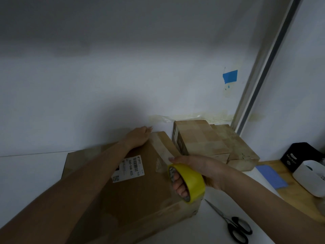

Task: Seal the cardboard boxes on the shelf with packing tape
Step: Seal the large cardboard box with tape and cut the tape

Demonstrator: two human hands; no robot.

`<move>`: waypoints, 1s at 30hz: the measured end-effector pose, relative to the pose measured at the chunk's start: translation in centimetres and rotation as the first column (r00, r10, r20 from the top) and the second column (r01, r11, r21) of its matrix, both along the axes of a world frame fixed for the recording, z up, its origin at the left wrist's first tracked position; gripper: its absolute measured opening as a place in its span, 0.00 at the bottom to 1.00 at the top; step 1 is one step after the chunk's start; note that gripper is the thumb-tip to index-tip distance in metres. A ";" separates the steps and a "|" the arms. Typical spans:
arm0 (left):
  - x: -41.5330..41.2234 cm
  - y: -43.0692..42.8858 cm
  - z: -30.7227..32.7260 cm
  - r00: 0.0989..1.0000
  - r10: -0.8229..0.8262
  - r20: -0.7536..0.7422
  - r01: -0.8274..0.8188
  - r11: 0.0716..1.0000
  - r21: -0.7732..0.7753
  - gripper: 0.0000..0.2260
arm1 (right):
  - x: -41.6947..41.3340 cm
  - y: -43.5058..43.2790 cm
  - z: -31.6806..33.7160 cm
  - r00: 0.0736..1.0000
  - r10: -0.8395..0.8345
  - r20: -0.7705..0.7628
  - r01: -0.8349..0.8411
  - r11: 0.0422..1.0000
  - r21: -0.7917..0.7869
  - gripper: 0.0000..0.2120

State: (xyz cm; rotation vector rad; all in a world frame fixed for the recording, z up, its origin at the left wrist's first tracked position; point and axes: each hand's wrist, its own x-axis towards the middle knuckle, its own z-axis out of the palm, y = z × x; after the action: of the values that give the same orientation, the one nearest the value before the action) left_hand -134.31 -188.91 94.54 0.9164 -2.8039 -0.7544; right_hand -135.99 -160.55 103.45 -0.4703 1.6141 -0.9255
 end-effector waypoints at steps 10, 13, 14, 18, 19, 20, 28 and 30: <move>4.9 6.3 2.1 0.988 -0.127 -0.087 0.118 0.988 -0.103 0.21 | 1.0 -0.3 -0.9 0.989 -0.147 0.017 0.148 0.988 -0.048 0.23; 6.8 8.8 1.9 0.978 -0.209 -0.029 0.200 0.963 -0.180 0.17 | 1.3 0.0 -0.9 0.984 -0.177 0.024 0.178 0.983 -0.054 0.25; 7.4 9.4 1.8 0.971 -0.241 0.003 0.237 0.953 -0.191 0.17 | 1.4 0.2 -0.8 0.981 -0.191 0.037 0.194 0.979 -0.070 0.25; 9.3 11.3 1.4 0.949 -0.290 0.125 0.311 0.926 -0.212 0.24 | 1.9 1.0 -1.1 0.972 -0.236 0.023 0.236 0.958 -0.163 0.23; 9.6 11.7 1.4 0.951 -0.277 0.134 0.302 0.926 -0.226 0.24 | 2.0 1.2 -1.2 0.971 -0.241 0.002 0.237 0.954 -0.182 0.22; 9.9 12.3 1.4 0.953 -0.271 0.138 0.296 0.929 -0.221 0.25 | 2.2 1.5 -1.2 0.968 -0.250 -0.023 0.241 0.951 -0.193 0.21; 11.7 15.3 0.3 0.917 -0.327 0.229 0.381 0.890 -0.249 0.36 | 3.3 3.6 -2.1 0.831 -0.283 -0.480 0.157 0.945 -0.286 0.32; 12.0 15.9 0.2 0.904 -0.343 0.255 0.410 0.864 -0.292 0.42 | 4.0 4.0 -1.9 0.800 -0.265 -0.538 0.126 0.951 -0.281 0.43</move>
State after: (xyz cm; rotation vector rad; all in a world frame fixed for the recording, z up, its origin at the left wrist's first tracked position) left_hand -122.34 -172.96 94.70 0.4009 -3.1908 -0.1920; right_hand -132.01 -156.52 101.52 -0.8134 2.1413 -1.2171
